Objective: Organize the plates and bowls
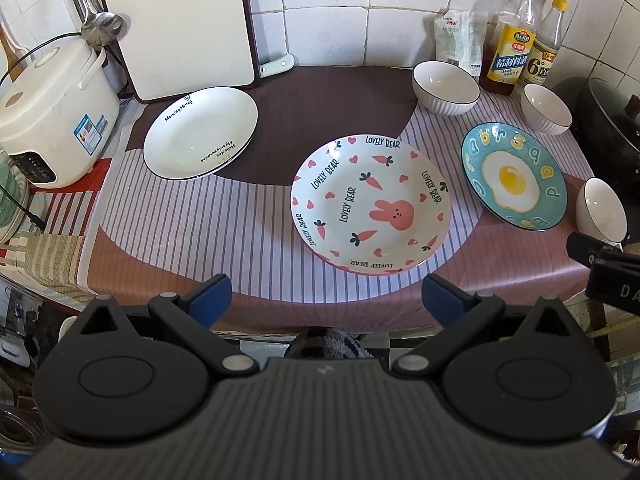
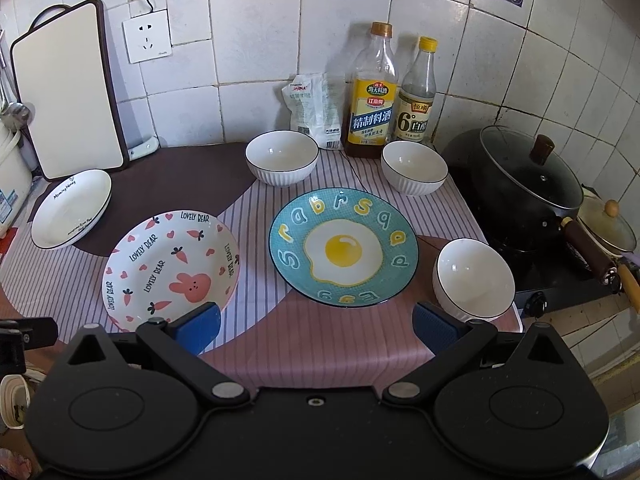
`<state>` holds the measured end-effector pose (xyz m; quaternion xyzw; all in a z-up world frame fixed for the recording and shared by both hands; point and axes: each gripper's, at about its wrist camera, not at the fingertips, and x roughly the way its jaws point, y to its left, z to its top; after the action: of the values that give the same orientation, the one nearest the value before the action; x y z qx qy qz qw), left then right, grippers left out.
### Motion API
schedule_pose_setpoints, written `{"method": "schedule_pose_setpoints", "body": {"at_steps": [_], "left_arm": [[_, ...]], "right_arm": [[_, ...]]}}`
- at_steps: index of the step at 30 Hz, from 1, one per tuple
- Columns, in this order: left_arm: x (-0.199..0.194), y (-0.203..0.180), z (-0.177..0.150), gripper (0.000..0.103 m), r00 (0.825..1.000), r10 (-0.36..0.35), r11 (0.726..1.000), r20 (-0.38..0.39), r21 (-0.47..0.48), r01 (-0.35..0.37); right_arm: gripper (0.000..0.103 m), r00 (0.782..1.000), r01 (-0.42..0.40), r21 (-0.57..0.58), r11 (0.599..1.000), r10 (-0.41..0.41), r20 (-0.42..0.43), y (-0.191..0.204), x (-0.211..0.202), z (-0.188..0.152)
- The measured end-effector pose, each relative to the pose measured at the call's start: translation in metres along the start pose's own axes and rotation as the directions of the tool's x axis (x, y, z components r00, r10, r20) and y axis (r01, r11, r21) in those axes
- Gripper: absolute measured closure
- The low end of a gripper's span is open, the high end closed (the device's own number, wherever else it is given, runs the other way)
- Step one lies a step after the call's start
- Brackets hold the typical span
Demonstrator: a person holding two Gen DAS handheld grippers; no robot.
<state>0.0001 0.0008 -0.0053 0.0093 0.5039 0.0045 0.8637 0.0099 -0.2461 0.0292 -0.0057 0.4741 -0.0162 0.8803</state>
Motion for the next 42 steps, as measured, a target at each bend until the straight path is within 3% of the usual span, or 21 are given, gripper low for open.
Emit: {"method": "schedule_pose_setpoints", "body": {"at_steps": [22, 25, 27, 29, 32, 35, 39, 42], "left_arm": [[-0.001, -0.002, -0.011, 0.0, 0.998, -0.047, 0.999, -0.03, 0.01, 0.047], [0.001, 0.005, -0.01, 0.001, 0.995, -0.093, 0.996, 0.021, 0.014, 0.093], [0.003, 0.013, -0.006, 0.001, 0.99, -0.129, 0.992, 0.06, -0.003, 0.129], [0.01, 0.019, -0.001, 0.001, 0.989, -0.105, 0.994, 0.104, 0.01, 0.105], [0.026, 0.03, 0.007, 0.003, 0.983, -0.13, 0.991, 0.126, -0.009, 0.132], [0.056, 0.043, 0.011, 0.005, 0.989, -0.125, 0.992, 0.078, -0.023, 0.127], [0.103, 0.059, 0.007, 0.013, 0.99, -0.14, 0.988, 0.031, -0.059, 0.142], [0.136, 0.065, 0.007, 0.014, 0.989, -0.146, 0.988, 0.02, -0.056, 0.147]], "right_arm": [[0.0, 1.0, 0.006, -0.005, 1.0, -0.006, 0.029, -0.003, -0.003, -0.007], [0.0, 0.992, -0.068, -0.02, 0.998, 0.069, 0.105, -0.004, -0.009, -0.01], [0.0, 0.976, -0.117, -0.04, 0.992, 0.122, 0.182, -0.003, -0.013, -0.012], [0.0, 0.956, -0.143, -0.091, 0.986, 0.161, 0.244, 0.001, -0.012, -0.013], [0.0, 0.933, -0.182, -0.166, 0.969, 0.224, 0.28, 0.009, 0.007, -0.014], [0.0, 0.92, -0.284, -0.191, 0.939, 0.324, 0.222, 0.014, 0.041, -0.014], [0.01, 0.905, -0.417, -0.047, 0.908, 0.42, 0.072, 0.016, 0.097, -0.018], [0.013, 0.886, -0.462, 0.007, 0.887, 0.461, 0.041, 0.023, 0.125, -0.025]]}}
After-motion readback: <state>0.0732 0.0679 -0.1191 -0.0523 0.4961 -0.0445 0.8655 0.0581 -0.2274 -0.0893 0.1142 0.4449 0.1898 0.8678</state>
